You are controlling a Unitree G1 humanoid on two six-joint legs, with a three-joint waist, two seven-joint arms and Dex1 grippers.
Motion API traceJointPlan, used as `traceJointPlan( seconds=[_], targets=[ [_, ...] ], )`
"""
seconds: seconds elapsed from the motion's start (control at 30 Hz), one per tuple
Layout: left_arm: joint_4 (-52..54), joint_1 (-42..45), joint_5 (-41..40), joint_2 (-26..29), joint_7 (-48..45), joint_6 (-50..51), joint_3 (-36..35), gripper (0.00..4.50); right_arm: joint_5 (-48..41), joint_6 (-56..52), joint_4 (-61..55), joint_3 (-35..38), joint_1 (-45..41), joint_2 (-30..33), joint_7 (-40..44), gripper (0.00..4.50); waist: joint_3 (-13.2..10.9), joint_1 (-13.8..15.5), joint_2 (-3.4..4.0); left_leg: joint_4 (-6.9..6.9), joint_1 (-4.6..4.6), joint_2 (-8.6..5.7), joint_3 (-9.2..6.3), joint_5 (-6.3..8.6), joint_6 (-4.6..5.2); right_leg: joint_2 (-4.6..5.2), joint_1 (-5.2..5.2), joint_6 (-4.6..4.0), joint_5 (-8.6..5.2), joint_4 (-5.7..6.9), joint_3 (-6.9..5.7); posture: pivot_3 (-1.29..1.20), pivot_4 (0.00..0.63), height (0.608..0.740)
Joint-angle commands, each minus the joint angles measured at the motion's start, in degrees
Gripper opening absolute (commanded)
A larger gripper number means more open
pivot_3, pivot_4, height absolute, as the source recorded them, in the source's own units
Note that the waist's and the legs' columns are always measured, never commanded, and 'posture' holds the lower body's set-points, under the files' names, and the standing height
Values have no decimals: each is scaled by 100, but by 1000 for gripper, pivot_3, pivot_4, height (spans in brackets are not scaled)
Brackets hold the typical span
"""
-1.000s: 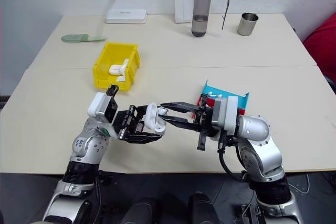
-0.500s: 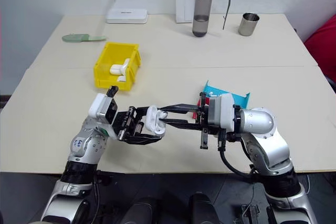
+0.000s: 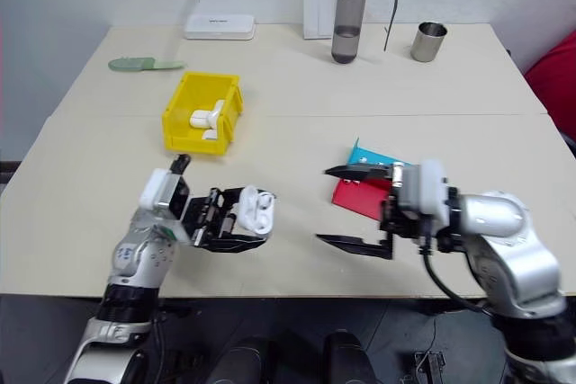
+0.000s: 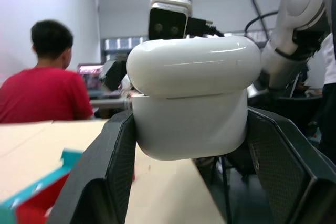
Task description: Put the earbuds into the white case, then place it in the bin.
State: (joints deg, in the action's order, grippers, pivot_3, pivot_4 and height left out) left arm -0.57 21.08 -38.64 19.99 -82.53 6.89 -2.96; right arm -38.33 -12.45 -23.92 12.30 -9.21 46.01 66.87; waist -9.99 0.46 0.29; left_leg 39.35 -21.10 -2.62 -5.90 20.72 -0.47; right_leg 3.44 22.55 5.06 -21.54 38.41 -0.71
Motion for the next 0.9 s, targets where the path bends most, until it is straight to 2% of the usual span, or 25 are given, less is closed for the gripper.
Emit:
traceJointPlan(
  seconds=[0.03, 0.2, 0.33, 0.43, 0.53, 0.63, 0.77, 0.9],
  targets=[
    [180, -94, -189, 166, -30, -67, -242, 2754, 344, 647, 617, 1302, 884, 223, 291, 4475, 0, 34, -2, 1, -1, 0, 3, 0, 0, 0, 0, 0, 0, 0, 1, 0, 150, 740],
    [287, -155, -222, 184, 53, -77, -298, 2754, 894, 1676, 2245, 2583, 2056, 2, 191, 4475, 2, 140, -6, 4, 5, -7, 7, -2, 12, 4, -14, 5, 3, -10, 4, 0, 150, 740],
    [353, -172, -223, 151, 96, -67, -285, 2754, 1166, 2146, 3126, 2807, 2486, 1, 162, 4475, 2, 69, -5, -3, 10, -6, 19, -2, 11, 1, -13, 6, 3, -12, 14, 0, 150, 740],
    [417, -172, -224, 118, 146, -45, -265, 2754, 1122, 2028, 3224, 2664, 2285, 128, 55, 4475, 2, -34, -5, -16, 31, 2, 46, -6, 9, -3, -16, 5, 3, -9, 25, 0, 150, 740],
    [457, -152, -214, 97, 198, -21, -240, 2754, 981, 1557, 2976, 2314, 1711, 377, 24, 4475, 4, -106, -1, -26, 75, 11, 77, -5, 9, -5, -45, 5, 3, -10, 33, 0, 150, 740],
    [467, -89, -194, 97, 263, 24, -195, 2754, 822, 216, 2573, 1692, 790, 935, -222, 4475, 4, -149, 15, -28, 108, 20, 81, -4, 11, -10, -93, 2, 1, -50, 35, 0, 150, 740],
    [463, 2, -166, 87, 339, 52, -105, 2754, 951, -1735, 2361, 332, -1017, 1675, -441, 4475, 6, -77, 19, -25, 95, 20, 69, -5, 12, -6, -84, 1, 2, -57, 34, 0, 150, 740],
    [474, 15, -126, 77, 403, 56, -14, 2754, 1688, -2405, 3020, -1110, -2853, 1606, -263, 4475, 4, -2, 16, -25, 78, 22, 33, 0, 4, -5, -66, 1, 2, -58, 8, 0, 150, 740]
  ],
)
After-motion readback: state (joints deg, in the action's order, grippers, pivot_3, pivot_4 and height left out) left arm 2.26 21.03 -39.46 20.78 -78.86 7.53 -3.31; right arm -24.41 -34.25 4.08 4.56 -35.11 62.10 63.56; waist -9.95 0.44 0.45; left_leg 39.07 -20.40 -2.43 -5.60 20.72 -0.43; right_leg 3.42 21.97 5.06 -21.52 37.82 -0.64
